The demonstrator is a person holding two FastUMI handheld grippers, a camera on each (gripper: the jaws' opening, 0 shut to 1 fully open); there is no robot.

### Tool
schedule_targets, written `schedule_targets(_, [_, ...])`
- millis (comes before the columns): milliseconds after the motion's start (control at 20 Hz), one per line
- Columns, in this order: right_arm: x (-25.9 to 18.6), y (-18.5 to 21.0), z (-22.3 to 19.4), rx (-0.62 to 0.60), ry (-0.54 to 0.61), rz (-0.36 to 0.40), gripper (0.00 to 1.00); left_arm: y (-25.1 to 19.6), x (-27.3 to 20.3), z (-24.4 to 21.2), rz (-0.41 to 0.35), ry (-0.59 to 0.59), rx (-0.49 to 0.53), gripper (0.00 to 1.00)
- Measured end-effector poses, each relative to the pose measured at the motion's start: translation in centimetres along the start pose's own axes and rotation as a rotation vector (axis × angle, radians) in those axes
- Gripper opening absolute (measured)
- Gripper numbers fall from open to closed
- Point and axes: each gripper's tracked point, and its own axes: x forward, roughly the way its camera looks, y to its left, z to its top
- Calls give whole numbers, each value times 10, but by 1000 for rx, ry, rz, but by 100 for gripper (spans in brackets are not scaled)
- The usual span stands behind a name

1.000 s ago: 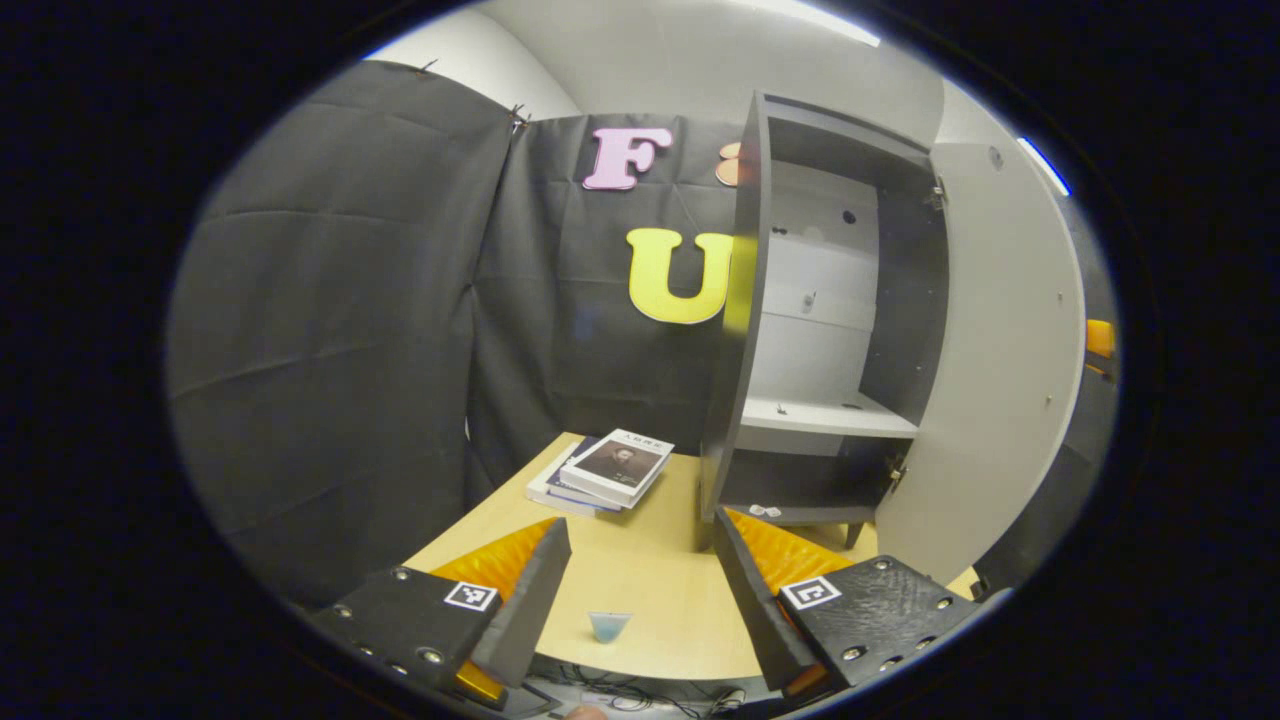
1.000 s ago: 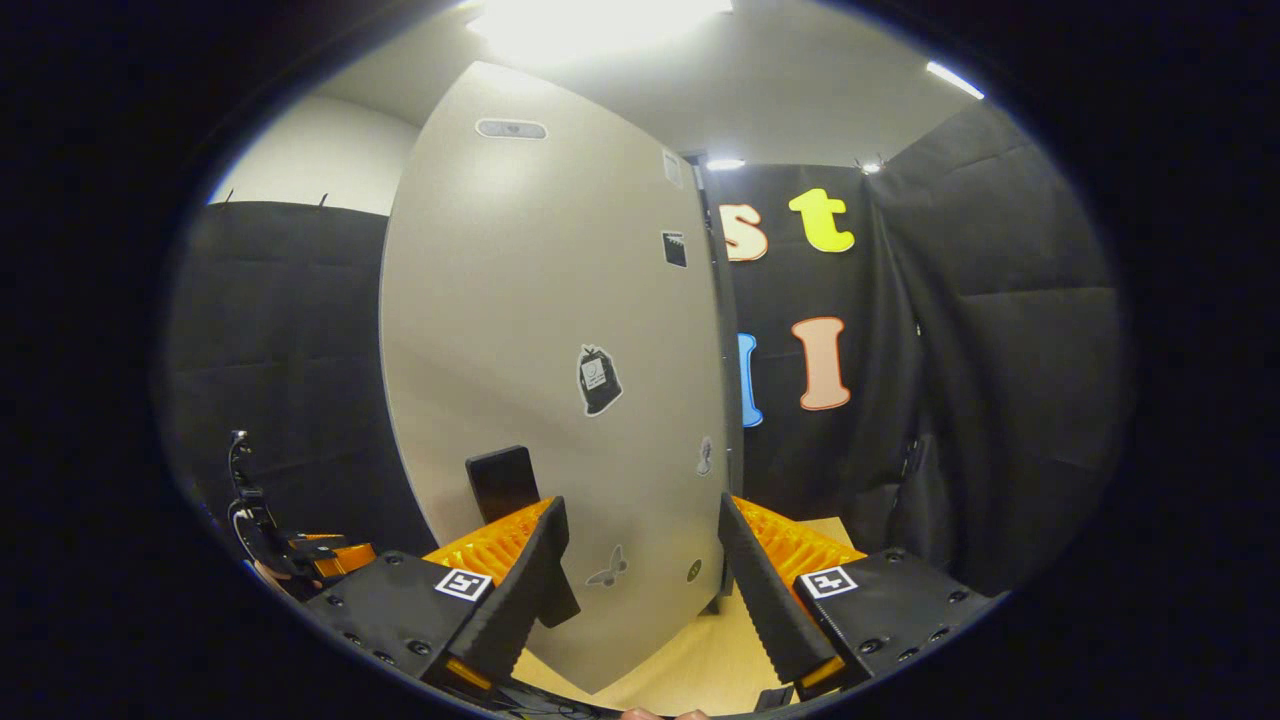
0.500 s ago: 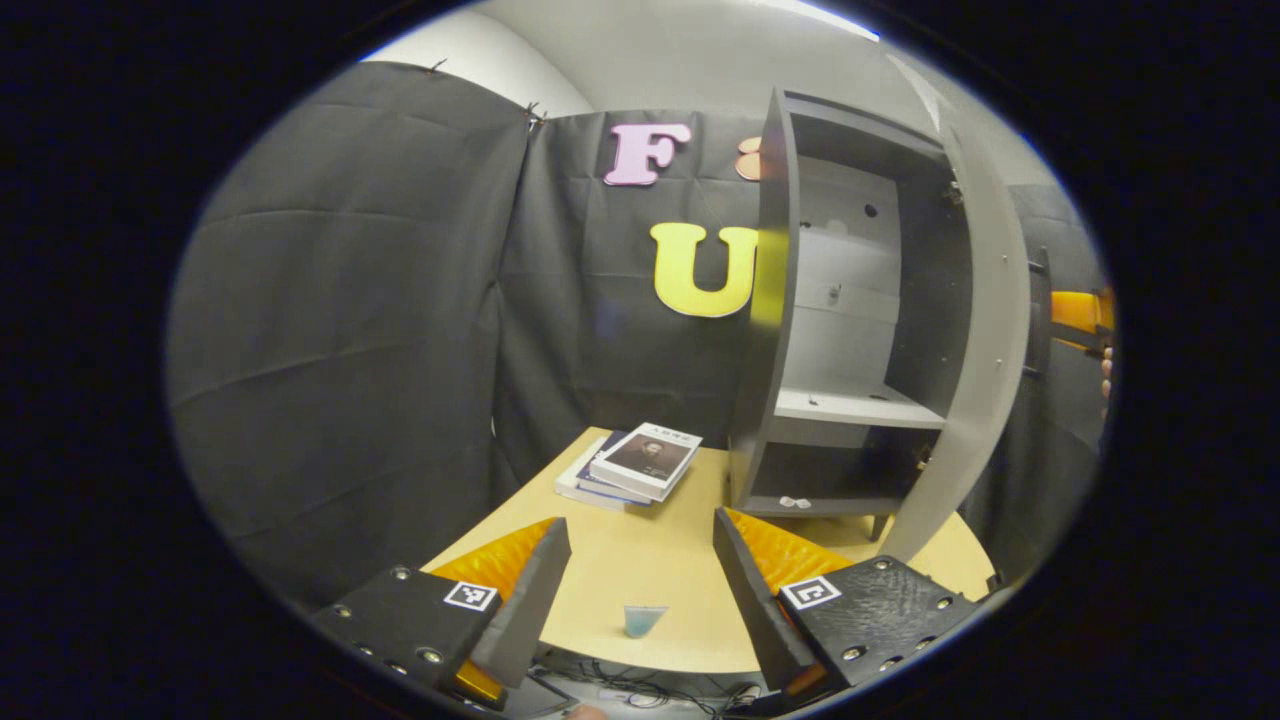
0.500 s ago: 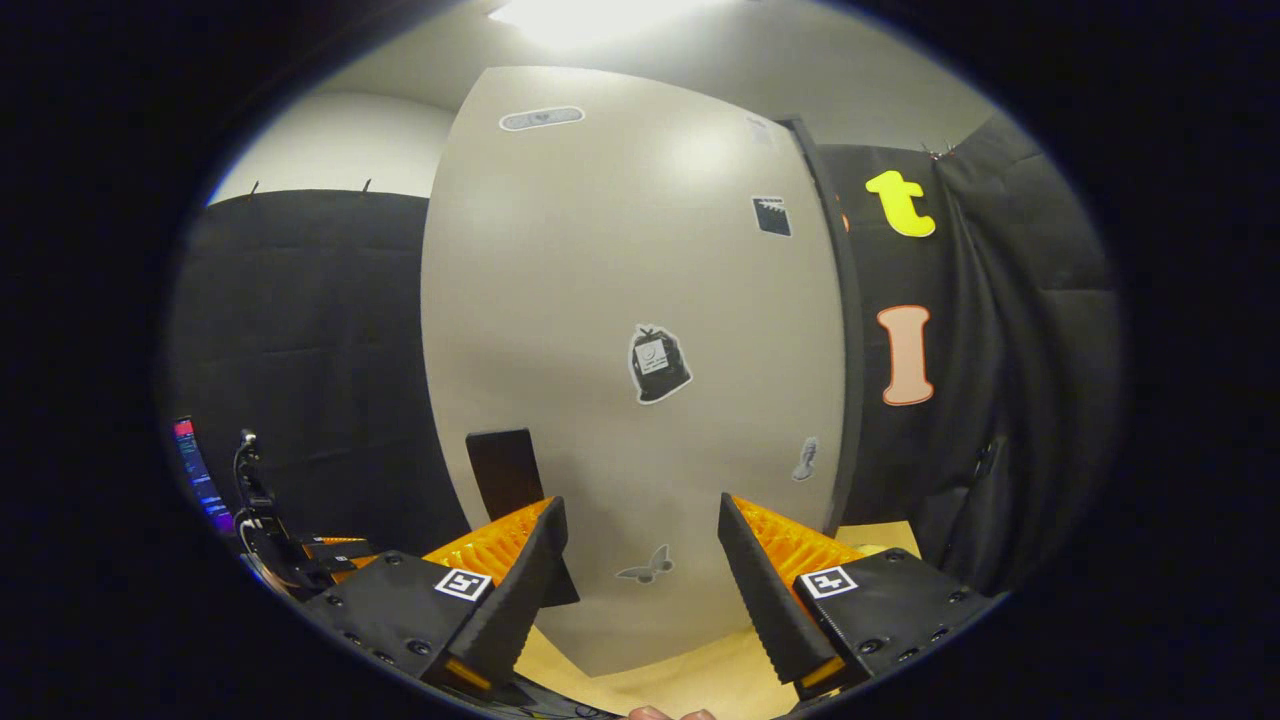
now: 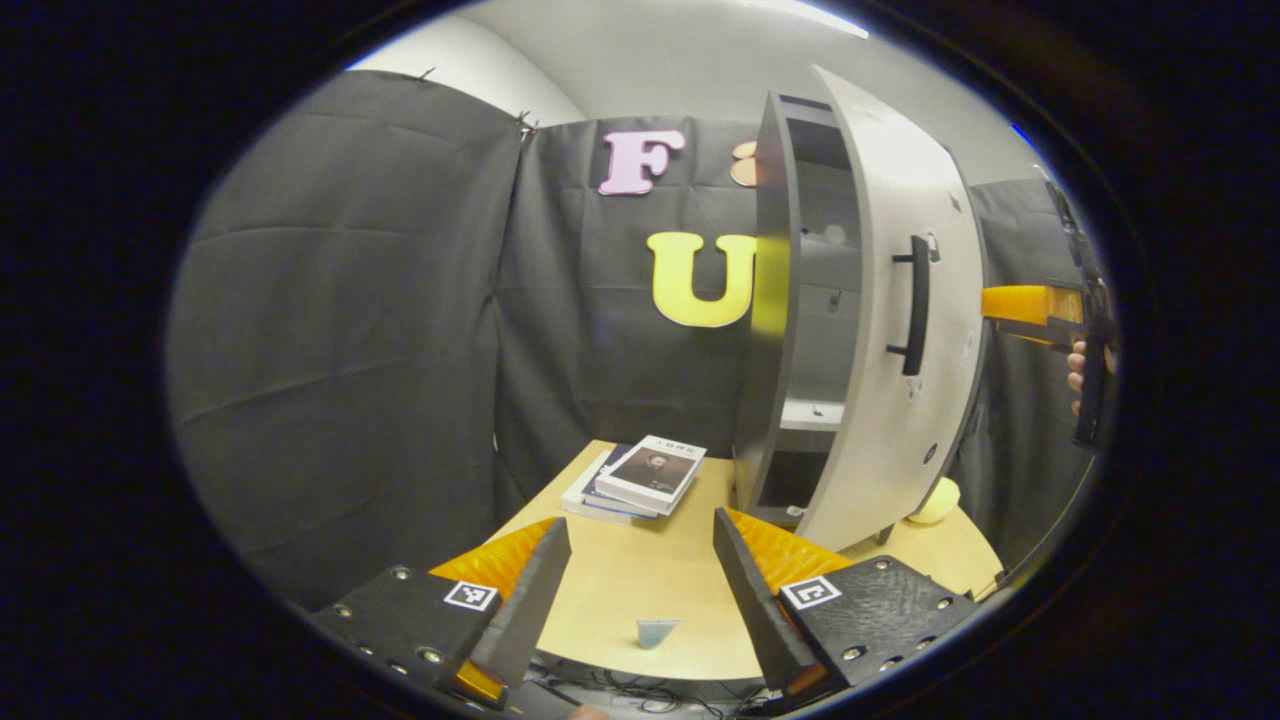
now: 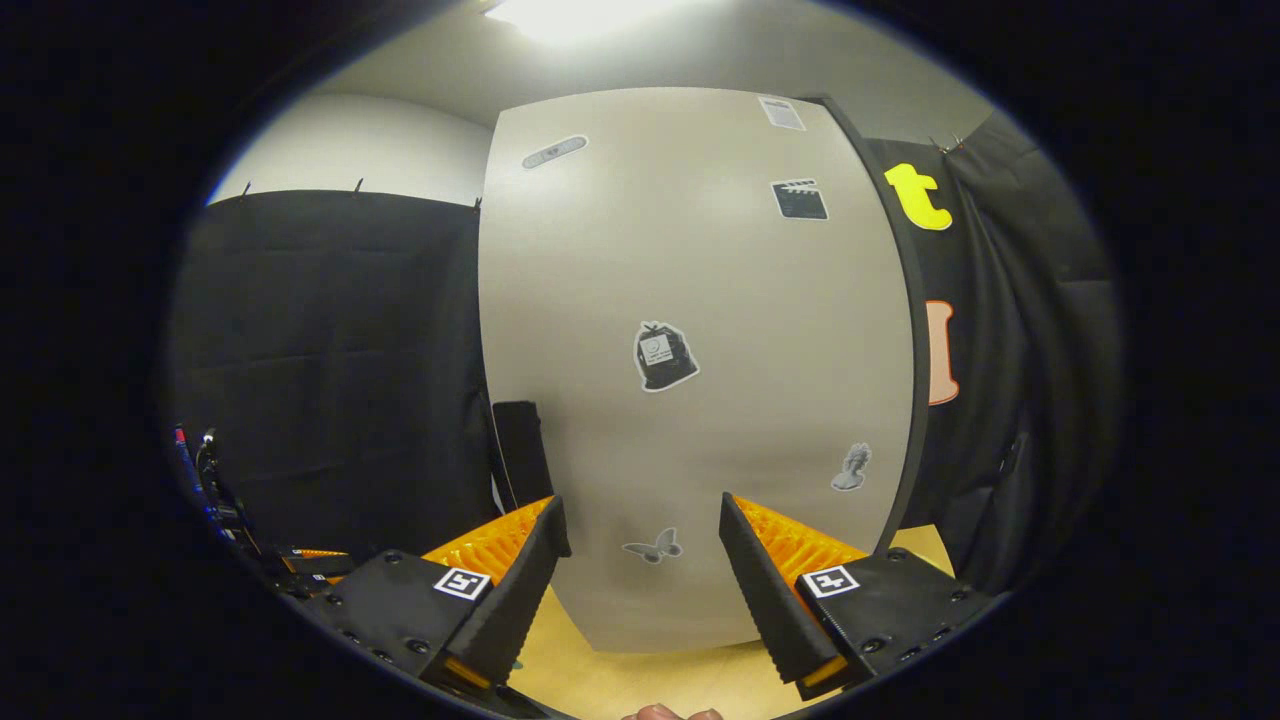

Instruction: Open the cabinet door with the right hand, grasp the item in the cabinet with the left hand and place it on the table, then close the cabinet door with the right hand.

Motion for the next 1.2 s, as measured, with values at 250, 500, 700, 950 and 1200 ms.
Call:
schedule_targets(250, [-29, -42, 12, -4, -70, -130, 96, -32, 8, 22, -102, -38, -24, 87])
schedule_targets(500, [-76, -102, 28, 6, -138, -314, 97, -49, 18, 52, -186, -72, -39, 87])
schedule_targets(700, [-119, -142, 32, 22, -166, -437, 97, -54, 27, 78, -215, -106, -57, 87])
schedule_targets(950, [-164, -176, 24, 14, -159, -554, 98, -57, 36, 99, -246, -146, -78, 87])
schedule_targets(1200, [-182, -188, 13, 26, -143, -586, 98, -52, 32, 95, -238, -159, -79, 87])
